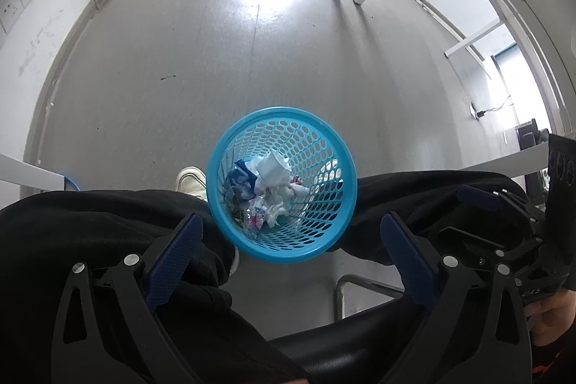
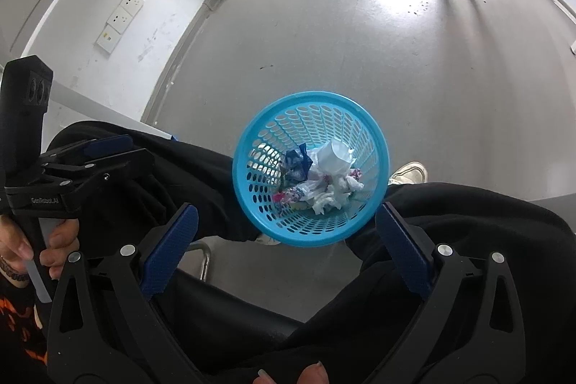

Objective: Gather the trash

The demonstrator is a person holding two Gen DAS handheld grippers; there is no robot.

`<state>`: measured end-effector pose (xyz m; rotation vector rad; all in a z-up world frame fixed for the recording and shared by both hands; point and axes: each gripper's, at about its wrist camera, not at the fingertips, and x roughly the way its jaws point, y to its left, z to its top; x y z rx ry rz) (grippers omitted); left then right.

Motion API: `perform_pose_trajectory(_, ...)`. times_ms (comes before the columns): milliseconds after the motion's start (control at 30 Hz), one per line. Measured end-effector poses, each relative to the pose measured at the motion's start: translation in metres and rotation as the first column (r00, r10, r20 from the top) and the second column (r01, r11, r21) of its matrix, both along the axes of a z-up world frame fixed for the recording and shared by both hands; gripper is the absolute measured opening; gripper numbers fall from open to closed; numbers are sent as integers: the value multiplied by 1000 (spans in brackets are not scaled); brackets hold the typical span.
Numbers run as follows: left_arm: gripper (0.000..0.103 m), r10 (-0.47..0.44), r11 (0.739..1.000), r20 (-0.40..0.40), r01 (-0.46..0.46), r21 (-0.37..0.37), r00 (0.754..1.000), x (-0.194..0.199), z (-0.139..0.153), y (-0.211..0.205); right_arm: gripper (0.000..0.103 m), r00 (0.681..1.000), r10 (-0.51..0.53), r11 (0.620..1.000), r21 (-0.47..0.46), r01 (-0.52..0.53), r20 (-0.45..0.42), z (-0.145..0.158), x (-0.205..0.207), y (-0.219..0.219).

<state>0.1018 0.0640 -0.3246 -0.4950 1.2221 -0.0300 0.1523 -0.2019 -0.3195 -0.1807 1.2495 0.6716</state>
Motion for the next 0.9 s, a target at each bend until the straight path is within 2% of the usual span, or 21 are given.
perform_pose_trajectory(300, 97, -14, 1000, -18, 14, 10, 1000, 5, 0, -4, 94, 998, -19, 1000, 15, 20, -59, -8, 8, -1)
perform_pose_trajectory(900, 97, -26, 999, -53, 28, 25, 998, 7, -4, -9, 94, 994, -28, 999, 23, 31, -102, -19, 12, 1)
